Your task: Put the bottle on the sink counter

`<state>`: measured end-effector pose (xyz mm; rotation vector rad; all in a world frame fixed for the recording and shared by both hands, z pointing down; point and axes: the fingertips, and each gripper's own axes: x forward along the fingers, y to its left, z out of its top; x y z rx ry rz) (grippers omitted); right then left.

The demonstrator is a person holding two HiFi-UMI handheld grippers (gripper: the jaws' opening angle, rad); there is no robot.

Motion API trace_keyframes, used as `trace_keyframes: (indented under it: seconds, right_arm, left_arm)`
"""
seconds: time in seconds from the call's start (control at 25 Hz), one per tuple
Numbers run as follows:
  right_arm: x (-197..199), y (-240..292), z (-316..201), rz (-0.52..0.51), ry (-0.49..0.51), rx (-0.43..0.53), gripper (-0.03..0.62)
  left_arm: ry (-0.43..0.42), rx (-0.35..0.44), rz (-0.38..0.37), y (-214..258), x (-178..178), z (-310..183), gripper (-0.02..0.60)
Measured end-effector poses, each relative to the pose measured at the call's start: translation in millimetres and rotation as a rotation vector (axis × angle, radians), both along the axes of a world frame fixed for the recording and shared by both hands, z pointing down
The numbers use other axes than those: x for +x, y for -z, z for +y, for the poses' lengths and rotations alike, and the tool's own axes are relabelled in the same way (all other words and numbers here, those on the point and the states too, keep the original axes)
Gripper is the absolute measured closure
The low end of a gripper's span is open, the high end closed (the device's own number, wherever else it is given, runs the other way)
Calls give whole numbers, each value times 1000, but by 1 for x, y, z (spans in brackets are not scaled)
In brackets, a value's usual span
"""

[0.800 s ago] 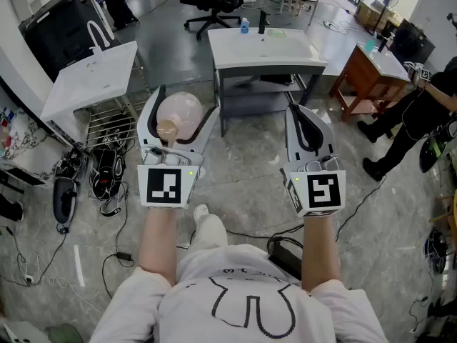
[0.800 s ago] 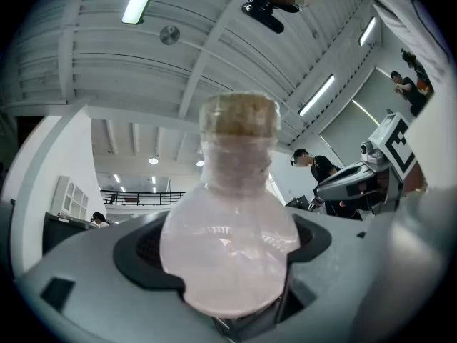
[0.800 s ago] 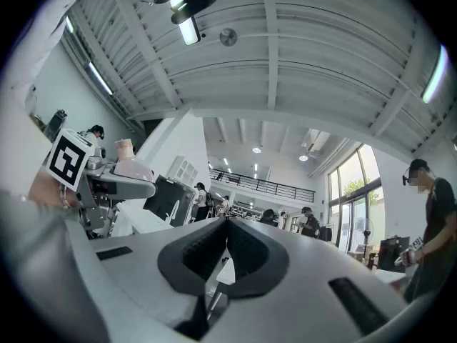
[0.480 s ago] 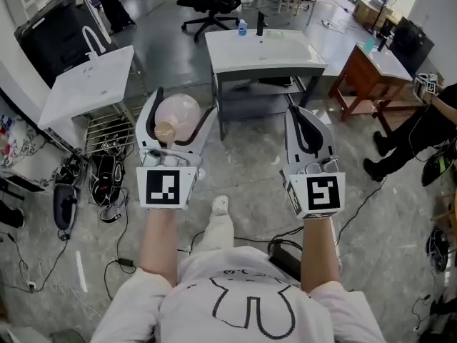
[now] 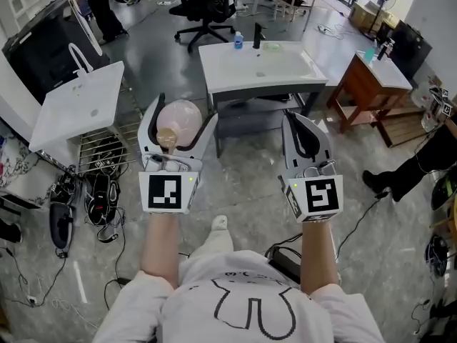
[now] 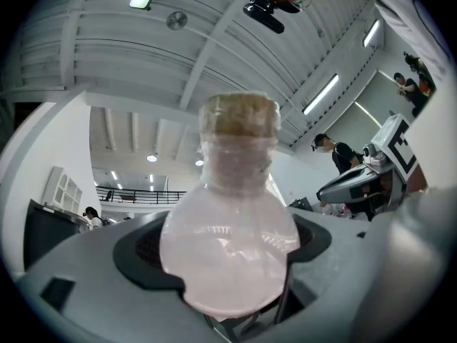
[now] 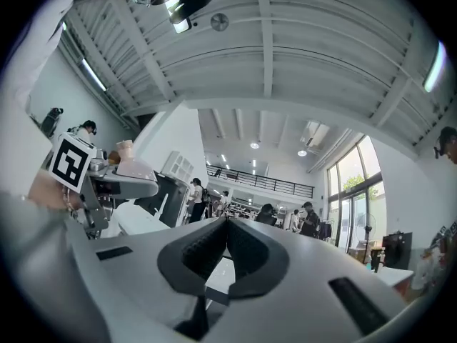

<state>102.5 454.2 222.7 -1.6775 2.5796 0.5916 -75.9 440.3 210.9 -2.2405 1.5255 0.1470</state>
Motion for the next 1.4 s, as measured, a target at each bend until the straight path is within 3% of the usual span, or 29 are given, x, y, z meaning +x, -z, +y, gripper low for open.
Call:
trace_keyframes:
  seconds: [0.28,0.64,1.08,1.4]
  right_arm:
    - [-21,4,-98,31,6,0,566]
    - [-21,1,-209,29,-31,-31,566]
    - [-16,-22,-289,10,-20,-82,566]
    - [-4,-39,-390,16,59,-111,565]
  left_arm:
    - [-28,3,11,7,-4,-96,166]
    - [-71,1,35,11,-4,-211,166]
    - [-56,-39,32,-10,-8,-288,166]
    - [-3,-51,68,-20,1,-381,166]
